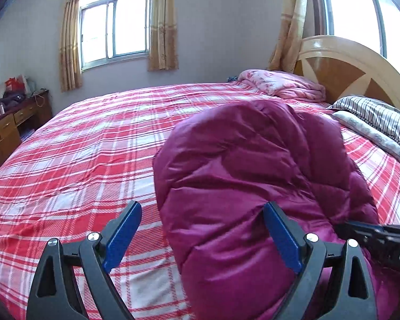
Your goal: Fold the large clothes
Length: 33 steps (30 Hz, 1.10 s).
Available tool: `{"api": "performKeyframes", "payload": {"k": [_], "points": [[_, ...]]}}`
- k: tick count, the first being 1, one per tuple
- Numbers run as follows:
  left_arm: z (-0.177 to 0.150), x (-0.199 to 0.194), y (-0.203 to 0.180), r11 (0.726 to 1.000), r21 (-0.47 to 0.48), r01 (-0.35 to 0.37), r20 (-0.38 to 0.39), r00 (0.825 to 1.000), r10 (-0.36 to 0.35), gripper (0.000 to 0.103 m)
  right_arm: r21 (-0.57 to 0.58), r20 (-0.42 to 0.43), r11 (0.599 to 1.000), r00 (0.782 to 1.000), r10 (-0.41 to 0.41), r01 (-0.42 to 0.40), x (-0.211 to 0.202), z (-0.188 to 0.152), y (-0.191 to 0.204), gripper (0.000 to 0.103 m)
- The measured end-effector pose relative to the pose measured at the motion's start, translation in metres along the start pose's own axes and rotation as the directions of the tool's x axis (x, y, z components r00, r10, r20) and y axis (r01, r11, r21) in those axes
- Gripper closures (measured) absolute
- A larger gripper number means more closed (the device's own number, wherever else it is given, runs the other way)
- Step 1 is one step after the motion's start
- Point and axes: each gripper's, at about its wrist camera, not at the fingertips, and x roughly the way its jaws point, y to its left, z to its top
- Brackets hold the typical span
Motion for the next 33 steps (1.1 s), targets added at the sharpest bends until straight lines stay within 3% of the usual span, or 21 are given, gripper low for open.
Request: {"api": "performKeyframes", "payload": {"k": [5,14,16,18,19,21,26,30,33], "points": [[0.007,0.009,-0.012,0.999,0.041,-0.017,-0.015,1.000,0.018,0.010,-0.013,0.010,1.000,1.000,-0.025,0.025,-0.008,-0.007,-0.004,0.093],[0.000,0.030,-0.054,0.976,0.207,-0.072,-0.037,0.996,0.081,0.010,0.025,-0.007,0.999,1.000,-0.024,0.024,-0.012,-0.022,-0.021,0.098],[0.001,0.031,-0.053,0.977,0.202,-0.063,-0.043,0.996,0.073,0.010,0.047,0.018,0.998,0.999,-0.042,0.041,-0.024,-0.016,-0.020,0.091],[0.002,0.032,-0.052,0.979,0.197,-0.059,-0.045,0.997,0.069,0.010,0.068,0.099,0.996,0.993,-0.066,0.060,-0.046,-0.006,-0.013,0.059],[0.002,0.031,-0.052,0.979,0.194,-0.055,-0.044,0.997,0.065,0.010,0.067,0.155,0.996,0.985,-0.069,0.059,-0.058,0.001,-0.008,0.054],[0.002,0.030,-0.052,0.981,0.188,-0.045,-0.046,0.997,0.055,0.010,0.039,0.224,0.999,0.974,-0.036,0.028,-0.073,0.019,0.008,0.053],[0.004,0.023,-0.049,0.987,0.161,-0.014,-0.041,0.999,0.021,0.010,0.104,0.183,0.976,0.968,0.171,-0.192,-0.040,0.070,0.020,0.053],[0.009,0.016,-0.018,0.994,0.059,-0.091,-0.038,0.995,0.093,0.010,0.140,0.116,0.986,0.990,0.079,-0.095,0.007,0.071,0.004,0.055],[0.019,0.019,-0.006,0.991,0.013,-0.132,-0.022,0.991,0.133,0.010,0.094,0.103,0.995,0.994,0.021,-0.031,0.021,0.055,-0.004,0.060]]}}
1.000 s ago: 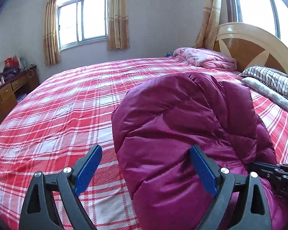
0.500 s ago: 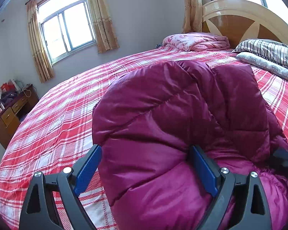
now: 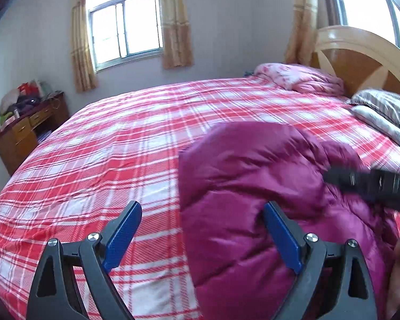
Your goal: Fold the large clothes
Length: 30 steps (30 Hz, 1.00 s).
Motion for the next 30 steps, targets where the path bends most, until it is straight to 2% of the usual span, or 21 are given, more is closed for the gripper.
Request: {"api": "performKeyframes", "payload": {"k": [2,5,8,13,16,21,30], "points": [[0.006,0.009,-0.008,1.000,0.016,-0.021,-0.020,1.000,0.021,0.010,-0.041,0.016,0.999,1.000,-0.024,0.025,0.000,-0.009,0.001,0.060],[0.010,0.025,-0.023,0.994,0.051,-0.097,-0.051,0.994,0.100,0.010,-0.079,0.032,0.995,0.998,-0.054,0.057,-0.003,-0.011,-0.001,0.060],[0.010,0.039,-0.030,0.990,0.072,-0.121,-0.077,0.989,0.127,0.010,-0.100,0.040,0.992,0.997,-0.071,0.075,0.002,-0.008,-0.007,0.060],[0.001,0.044,-0.055,0.965,0.180,-0.189,-0.043,0.979,0.199,0.009,-0.110,0.033,0.990,0.996,-0.080,0.083,0.008,-0.015,-0.017,0.062],[-0.001,0.050,-0.055,0.969,0.176,-0.175,-0.058,0.981,0.188,0.008,-0.096,0.020,0.992,0.997,-0.074,0.076,0.012,-0.016,-0.022,0.062],[-0.004,0.063,-0.044,0.989,0.115,-0.097,-0.131,0.985,0.112,0.006,-0.094,0.006,0.992,0.996,-0.084,0.085,0.016,-0.018,-0.022,0.062],[-0.008,0.067,-0.048,0.991,0.107,-0.085,-0.148,0.984,0.100,0.005,-0.103,-0.006,0.989,0.994,-0.111,0.110,0.021,-0.017,-0.020,0.062]]}}
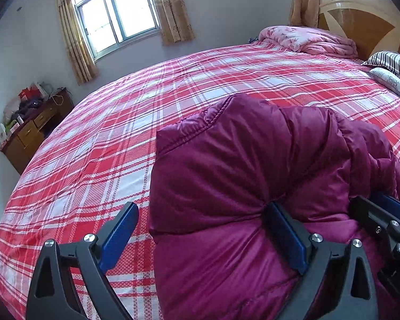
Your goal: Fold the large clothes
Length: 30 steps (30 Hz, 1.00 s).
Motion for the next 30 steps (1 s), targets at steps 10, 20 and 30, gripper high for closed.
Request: {"api": "performKeyframes", "payload": {"k": [10,20,30], "points": [[0.0000,0.0034,0.0024,1.000,-0.011,0.016,-0.010,1.000,-0.016,0.005,-0.014,-0.007,1.000,1.000,-0.018,0.018,0.0030,-0.0004,0.0018,0.061],[-0.0010,0.0055,0.0040,1.000,-0.018,0.026,-0.016,1.000,-0.026,0.005,-0.020,-0.005,0.999,1.000,-0.029,0.028,0.0023,-0.0015,0.0039,0.061],[-0.0009,0.0058,0.0100,0.998,-0.034,0.059,-0.028,0.998,-0.060,0.005,-0.014,-0.004,1.000,1.000,-0.003,0.003,-0.0010,-0.0012,0.0032,0.057]]}}
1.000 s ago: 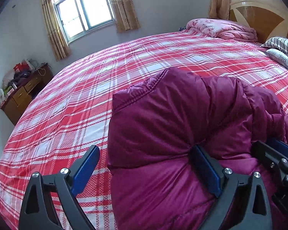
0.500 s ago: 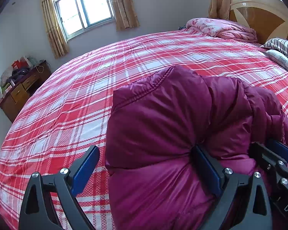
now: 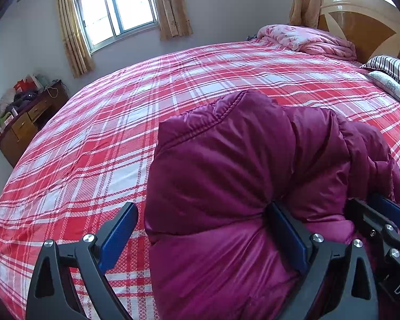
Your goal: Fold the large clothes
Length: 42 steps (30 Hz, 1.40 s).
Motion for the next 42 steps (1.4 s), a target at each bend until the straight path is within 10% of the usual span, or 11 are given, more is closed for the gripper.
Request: {"api": "performKeyframes", "payload": {"k": [3,8,17,24,27,32,42], "points": [[-0.005,-0.019,0.021,0.996,-0.050,0.079,0.003,0.997,-0.079,0.005,0.009,0.034,0.995,0.994,0.104,-0.104,-0.022,-0.001,-0.006,0.040],[-0.028,-0.059,0.065,0.962,-0.163,0.218,0.065,0.976,-0.210,0.005,0.063,0.160,0.996,0.986,0.044,-0.055,-0.067,-0.006,-0.037,0.026],[-0.055,-0.040,0.078,0.882,-0.297,0.365,0.012,0.925,-0.379,0.005,0.186,-0.022,0.968,0.985,0.173,-0.166,-0.035,-0.006,-0.080,0.027],[-0.055,-0.029,0.066,0.845,-0.309,0.437,0.001,0.888,-0.459,0.005,0.188,-0.079,0.947,0.957,0.279,-0.261,-0.018,-0.010,-0.078,0.053],[-0.052,-0.043,0.051,0.851,-0.234,0.469,0.020,0.878,-0.479,0.037,0.180,-0.107,0.930,0.933,0.343,-0.321,-0.017,-0.013,-0.069,0.073],[-0.048,-0.075,0.035,0.923,-0.102,0.370,0.020,0.929,-0.370,0.070,0.151,-0.081,0.928,0.931,0.356,-0.341,-0.034,-0.017,-0.056,0.081],[-0.050,-0.137,0.083,0.961,-0.087,0.261,0.099,0.963,-0.252,0.074,0.090,-0.066,0.890,0.889,0.452,-0.446,-0.048,-0.021,0.011,0.082]]}}
